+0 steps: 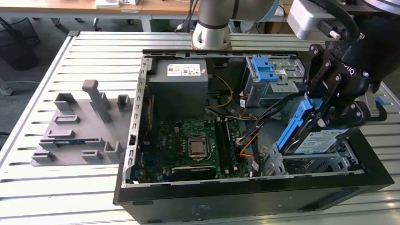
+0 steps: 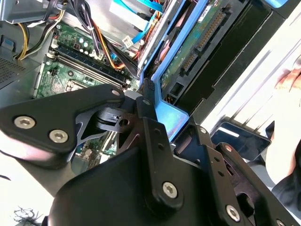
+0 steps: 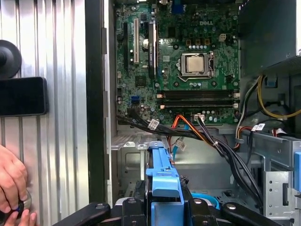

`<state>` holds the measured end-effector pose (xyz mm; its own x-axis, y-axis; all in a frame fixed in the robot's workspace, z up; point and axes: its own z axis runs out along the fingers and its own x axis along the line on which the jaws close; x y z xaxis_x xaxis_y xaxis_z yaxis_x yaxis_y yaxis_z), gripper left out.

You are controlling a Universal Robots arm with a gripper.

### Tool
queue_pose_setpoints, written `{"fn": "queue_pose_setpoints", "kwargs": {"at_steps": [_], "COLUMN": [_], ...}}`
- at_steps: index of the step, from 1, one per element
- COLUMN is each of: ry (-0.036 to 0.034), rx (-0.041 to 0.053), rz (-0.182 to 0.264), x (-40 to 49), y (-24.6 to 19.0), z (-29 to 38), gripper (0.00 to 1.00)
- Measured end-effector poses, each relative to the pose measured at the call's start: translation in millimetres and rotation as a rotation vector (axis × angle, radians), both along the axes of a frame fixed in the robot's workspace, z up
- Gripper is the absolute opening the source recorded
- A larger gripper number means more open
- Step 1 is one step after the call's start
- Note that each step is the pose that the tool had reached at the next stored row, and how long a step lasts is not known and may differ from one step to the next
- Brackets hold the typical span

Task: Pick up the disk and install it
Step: 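Insert the disk into the insertion slot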

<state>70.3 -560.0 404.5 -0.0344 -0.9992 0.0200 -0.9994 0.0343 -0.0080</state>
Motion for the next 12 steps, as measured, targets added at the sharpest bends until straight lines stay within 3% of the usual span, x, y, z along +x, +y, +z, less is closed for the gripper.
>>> {"fn": "queue_pose_setpoints", "kwargs": {"at_steps": [12], "ry": [0.0], "rx": [0.0], "rz": [0.0], "x": [0.0], "y": [0.0], "z": [-9.6], "gripper": [0.37]}}
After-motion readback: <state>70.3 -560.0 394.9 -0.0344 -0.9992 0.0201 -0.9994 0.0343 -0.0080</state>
